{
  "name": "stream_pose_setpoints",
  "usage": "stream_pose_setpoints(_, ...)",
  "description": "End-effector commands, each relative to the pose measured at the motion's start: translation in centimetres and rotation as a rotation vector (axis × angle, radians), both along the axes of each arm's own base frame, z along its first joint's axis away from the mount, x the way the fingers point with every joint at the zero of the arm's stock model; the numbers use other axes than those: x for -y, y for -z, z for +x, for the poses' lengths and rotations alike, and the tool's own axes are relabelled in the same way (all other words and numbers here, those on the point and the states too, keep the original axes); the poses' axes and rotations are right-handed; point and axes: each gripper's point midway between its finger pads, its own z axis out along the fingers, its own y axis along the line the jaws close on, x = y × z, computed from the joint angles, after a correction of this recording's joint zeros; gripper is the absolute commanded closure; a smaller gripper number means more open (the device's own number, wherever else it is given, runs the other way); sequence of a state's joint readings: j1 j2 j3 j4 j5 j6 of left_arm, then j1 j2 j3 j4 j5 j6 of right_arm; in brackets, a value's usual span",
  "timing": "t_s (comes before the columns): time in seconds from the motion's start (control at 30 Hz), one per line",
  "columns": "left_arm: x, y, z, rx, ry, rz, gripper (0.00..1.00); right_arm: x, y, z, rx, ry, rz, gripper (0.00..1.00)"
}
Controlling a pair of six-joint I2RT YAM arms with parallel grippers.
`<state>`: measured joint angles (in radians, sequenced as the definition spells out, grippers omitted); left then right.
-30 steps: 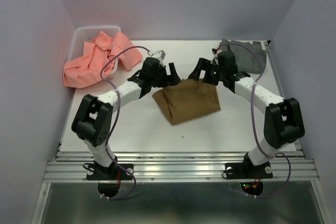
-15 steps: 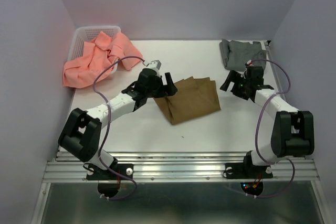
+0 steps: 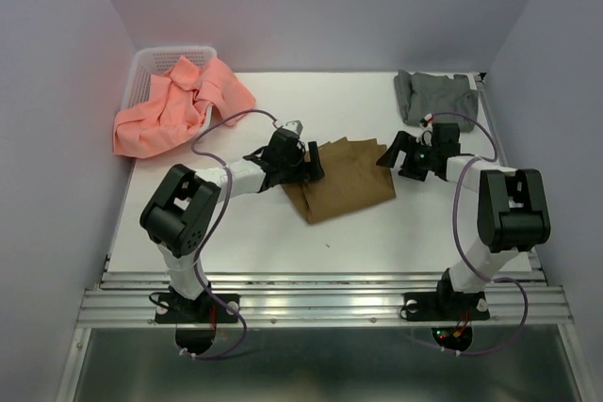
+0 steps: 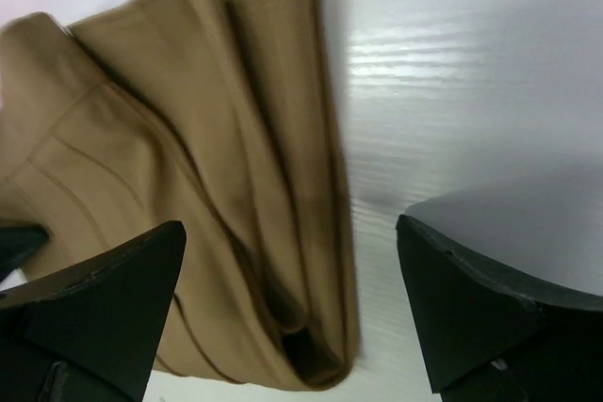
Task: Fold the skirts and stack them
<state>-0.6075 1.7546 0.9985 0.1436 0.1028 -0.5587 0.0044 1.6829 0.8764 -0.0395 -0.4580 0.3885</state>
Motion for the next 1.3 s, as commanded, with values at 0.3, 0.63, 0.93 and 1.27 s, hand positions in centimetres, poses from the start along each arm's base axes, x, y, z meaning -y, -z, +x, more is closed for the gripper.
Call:
stream_pose_setpoints(0.3,1.8,-1.4,2.5,0.067,0.029,-0.019,0.01,-6.5,0.4,-1.3,-0.013,-0.280,0.099,0.00)
stream_pose_setpoints(0.63,2.4,-0.2,2.9,0.046,0.049,-0.008,0.01,-9.5,1.3,-2.0,-0.020,-0.378,0.013,0.00)
stream_pose_setpoints(0.93,2.7,0.2,3.2,0.042,0.054,-0.006,0.01,-10.2,3.3,-1.7,-0.055,-0.376,-0.115,0.05)
stream_pose_setpoints(1.27,2.0,-3.4,4.2,0.106,0.019,0.008,0.01,-10.5,2.6,-0.3,-0.003,-0.400,-0.128,0.97)
